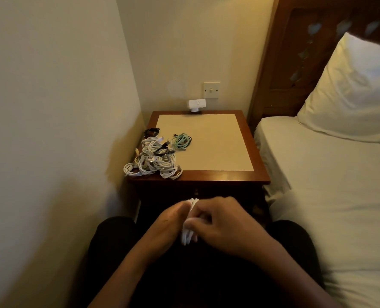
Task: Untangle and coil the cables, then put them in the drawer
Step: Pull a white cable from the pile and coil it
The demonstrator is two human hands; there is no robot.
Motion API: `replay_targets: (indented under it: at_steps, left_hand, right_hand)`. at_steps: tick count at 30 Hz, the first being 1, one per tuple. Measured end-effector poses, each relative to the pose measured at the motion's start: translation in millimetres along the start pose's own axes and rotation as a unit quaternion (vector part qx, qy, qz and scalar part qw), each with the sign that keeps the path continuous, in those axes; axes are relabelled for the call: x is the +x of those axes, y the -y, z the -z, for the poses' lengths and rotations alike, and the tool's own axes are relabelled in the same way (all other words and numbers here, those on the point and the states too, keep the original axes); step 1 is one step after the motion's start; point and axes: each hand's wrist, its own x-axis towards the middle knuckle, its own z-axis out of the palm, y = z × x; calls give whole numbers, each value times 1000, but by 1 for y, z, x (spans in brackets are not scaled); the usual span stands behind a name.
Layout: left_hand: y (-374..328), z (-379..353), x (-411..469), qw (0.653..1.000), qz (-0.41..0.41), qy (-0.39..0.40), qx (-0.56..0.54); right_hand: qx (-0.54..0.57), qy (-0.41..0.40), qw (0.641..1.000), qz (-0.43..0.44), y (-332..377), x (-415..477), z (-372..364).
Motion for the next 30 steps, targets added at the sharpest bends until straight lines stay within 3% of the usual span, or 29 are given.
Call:
replay_targets:
  at_steps: [2,4,10,13,17,22,25,27,30]
  left_hand:
    - [-1,1,-12,997,26,50,-57]
    - [-9,1,-22,994,-4,74,-76]
    - [-33,15,-30,990,-79,75,-85]
    - [-45,40,-32,983,-100,20,-153]
    - [-61,83,-32,977,-143,-38,-156]
    - [-72,136,-38,882,-212,-180,-381]
    - [-71,131,-28,897,-184,-199,-350]
    - [-70,114,-21,923,-168,-157,-307]
    - [-64,95,-12,959,-148,-79,-230]
  right_hand:
    - [23,-33,999,2,-8,8,12]
    - [58,-58,996,19,-22,16,20]
    - [199,-121,972,19,-70,25,15]
    - [129,-137,982,-3,-107,31,18]
    - [42,-171,982,-75,-157,42,35]
    - [17,-239,953,-186,-203,34,60]
    - [-4,-185,954,-235,-221,29,55]
    - [-27,-107,959,-259,-223,28,46]
    - [-88,1,973,-214,-200,33,39]
